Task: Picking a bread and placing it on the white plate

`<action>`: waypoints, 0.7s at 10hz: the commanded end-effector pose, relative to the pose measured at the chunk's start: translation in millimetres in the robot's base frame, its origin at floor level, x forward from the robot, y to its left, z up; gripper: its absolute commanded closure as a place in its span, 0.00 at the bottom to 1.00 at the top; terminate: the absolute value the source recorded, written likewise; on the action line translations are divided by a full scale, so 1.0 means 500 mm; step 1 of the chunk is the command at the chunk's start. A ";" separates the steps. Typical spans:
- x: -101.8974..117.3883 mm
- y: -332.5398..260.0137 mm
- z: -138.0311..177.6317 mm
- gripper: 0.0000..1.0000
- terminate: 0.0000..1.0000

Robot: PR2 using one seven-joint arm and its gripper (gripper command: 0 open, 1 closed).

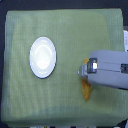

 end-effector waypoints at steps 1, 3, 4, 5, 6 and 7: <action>0.020 -0.011 0.017 1.00 0.00; 0.023 -0.008 0.022 1.00 0.00; 0.021 -0.009 0.024 1.00 0.00; 0.023 -0.012 0.027 1.00 0.00; 0.025 -0.013 0.029 1.00 0.00; 0.029 -0.013 0.034 1.00 0.00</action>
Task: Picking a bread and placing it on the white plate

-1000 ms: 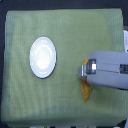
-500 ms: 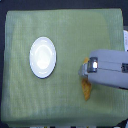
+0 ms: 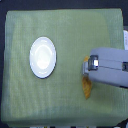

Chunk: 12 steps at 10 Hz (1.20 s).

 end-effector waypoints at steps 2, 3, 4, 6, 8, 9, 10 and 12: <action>0.033 -0.014 0.041 1.00 0.00; 0.044 -0.026 0.064 1.00 0.00; 0.068 -0.024 0.127 1.00 0.00; 0.095 -0.009 0.192 1.00 0.00; 0.124 0.033 0.251 1.00 0.00; 0.151 0.062 0.259 1.00 0.00; 0.186 0.096 0.261 1.00 0.00; 0.243 0.220 0.249 1.00 0.00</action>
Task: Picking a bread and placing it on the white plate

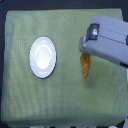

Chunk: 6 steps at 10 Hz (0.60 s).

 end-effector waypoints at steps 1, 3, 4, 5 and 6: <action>0.113 0.215 0.016 1.00 0.00; 0.131 0.362 -0.002 1.00 0.00; 0.137 0.406 -0.008 1.00 0.00; 0.132 0.469 -0.022 1.00 0.00; 0.124 0.513 -0.044 1.00 0.00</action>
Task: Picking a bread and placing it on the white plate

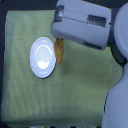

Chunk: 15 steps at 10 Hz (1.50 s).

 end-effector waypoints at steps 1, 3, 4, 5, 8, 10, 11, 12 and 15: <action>-0.008 0.255 -0.080 1.00 0.00; -0.019 0.298 -0.111 1.00 0.00; -0.026 0.304 -0.121 1.00 0.00; -0.032 0.318 -0.131 1.00 0.00; -0.033 0.319 -0.141 1.00 0.00; -0.029 0.301 -0.139 1.00 0.00; -0.031 0.291 -0.138 1.00 0.00; -0.040 0.288 -0.140 1.00 0.00; -0.045 0.298 -0.150 0.00 0.00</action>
